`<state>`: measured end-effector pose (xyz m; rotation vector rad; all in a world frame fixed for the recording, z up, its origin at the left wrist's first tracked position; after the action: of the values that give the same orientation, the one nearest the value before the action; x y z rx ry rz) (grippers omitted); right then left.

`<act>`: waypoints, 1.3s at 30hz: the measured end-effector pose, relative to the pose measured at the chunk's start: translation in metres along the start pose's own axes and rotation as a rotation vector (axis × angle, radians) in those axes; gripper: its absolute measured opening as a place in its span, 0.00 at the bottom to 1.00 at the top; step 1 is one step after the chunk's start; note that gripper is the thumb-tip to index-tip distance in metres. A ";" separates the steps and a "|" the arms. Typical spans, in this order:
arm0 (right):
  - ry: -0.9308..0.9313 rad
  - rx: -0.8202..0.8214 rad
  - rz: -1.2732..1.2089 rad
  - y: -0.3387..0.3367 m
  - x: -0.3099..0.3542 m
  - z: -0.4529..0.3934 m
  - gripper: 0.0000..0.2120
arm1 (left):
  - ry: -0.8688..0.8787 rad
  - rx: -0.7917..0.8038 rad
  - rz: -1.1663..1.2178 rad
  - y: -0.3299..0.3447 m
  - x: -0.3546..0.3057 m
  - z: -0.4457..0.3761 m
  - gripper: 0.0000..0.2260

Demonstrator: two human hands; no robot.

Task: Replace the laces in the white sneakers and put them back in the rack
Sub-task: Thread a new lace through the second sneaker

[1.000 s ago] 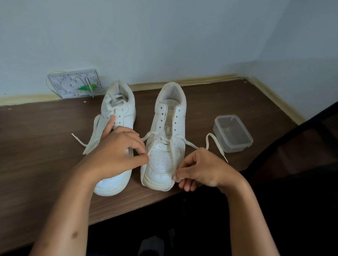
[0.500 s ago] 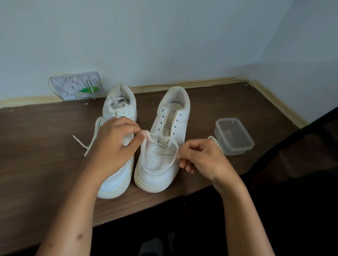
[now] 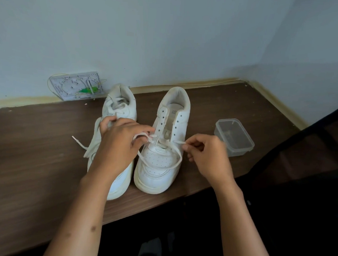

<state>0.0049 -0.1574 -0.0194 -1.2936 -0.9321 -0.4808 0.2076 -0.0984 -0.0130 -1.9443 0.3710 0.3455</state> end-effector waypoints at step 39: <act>-0.099 -0.335 0.073 -0.020 -0.006 -0.005 0.07 | -0.020 0.031 -0.050 0.010 0.004 0.001 0.06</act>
<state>-0.0122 -0.1685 -0.0128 -1.6620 -0.9080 -0.5349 0.2068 -0.1016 -0.0227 -1.9146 0.3123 0.3251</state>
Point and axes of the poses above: each hand's wrist, its own z-axis away from the middle knuckle, its own y-axis out of the palm, x = y × z, the point moved 4 cm from there along -z, towards the middle knuckle, and after that the axes turned 5 degrees about x, right-handed, at the moved point
